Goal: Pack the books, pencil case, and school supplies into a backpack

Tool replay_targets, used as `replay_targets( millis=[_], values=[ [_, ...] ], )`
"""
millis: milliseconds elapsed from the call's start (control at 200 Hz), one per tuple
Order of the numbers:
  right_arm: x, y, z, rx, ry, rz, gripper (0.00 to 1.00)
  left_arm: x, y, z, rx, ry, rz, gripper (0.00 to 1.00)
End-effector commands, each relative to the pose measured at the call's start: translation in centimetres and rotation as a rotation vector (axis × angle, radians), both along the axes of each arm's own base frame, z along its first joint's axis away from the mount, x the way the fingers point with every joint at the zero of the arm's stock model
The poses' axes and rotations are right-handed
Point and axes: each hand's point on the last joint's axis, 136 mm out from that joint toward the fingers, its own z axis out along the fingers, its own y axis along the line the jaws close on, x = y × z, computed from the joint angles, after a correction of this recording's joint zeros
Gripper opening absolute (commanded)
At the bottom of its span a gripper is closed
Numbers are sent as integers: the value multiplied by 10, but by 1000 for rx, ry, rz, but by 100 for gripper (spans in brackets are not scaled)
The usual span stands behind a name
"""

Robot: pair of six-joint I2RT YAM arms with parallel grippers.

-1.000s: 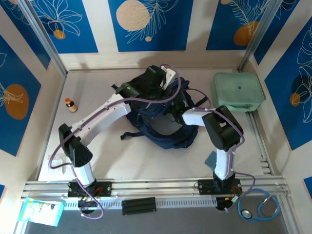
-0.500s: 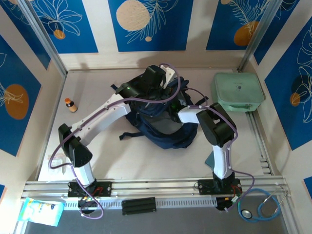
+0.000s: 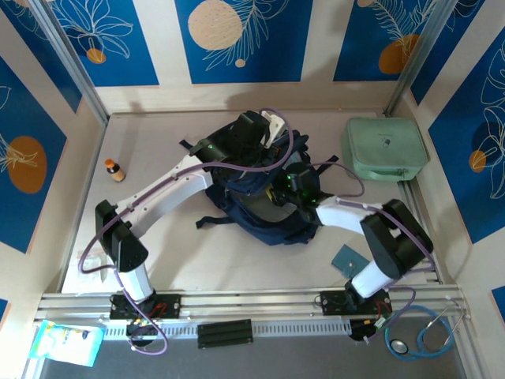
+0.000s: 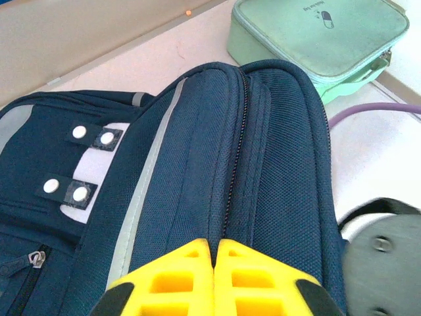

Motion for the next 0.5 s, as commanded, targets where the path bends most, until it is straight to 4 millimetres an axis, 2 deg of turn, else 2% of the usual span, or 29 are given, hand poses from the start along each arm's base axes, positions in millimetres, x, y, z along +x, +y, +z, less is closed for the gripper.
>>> replay_targets(
  millis=[0, 170, 330, 430, 490],
  values=[
    [-15, -34, -2, -66, 36, -91, 68, -1, -3, 49, -144, -91, -4, 0],
    [-49, -107, 12, -292, 159, -203, 68, -2, -9, 20, -115, -35, -22, 0],
    [-64, -158, 41, -424, 97, -251, 68, -4, -18, -15, -90, 54, -36, 0],
    [-68, -183, 57, -530, 60, -265, 69, -7, -24, -23, -82, 100, -58, 19],
    [-67, -187, 65, -552, 25, -249, 69, -9, -28, -28, -93, 125, -66, 36]
  ],
)
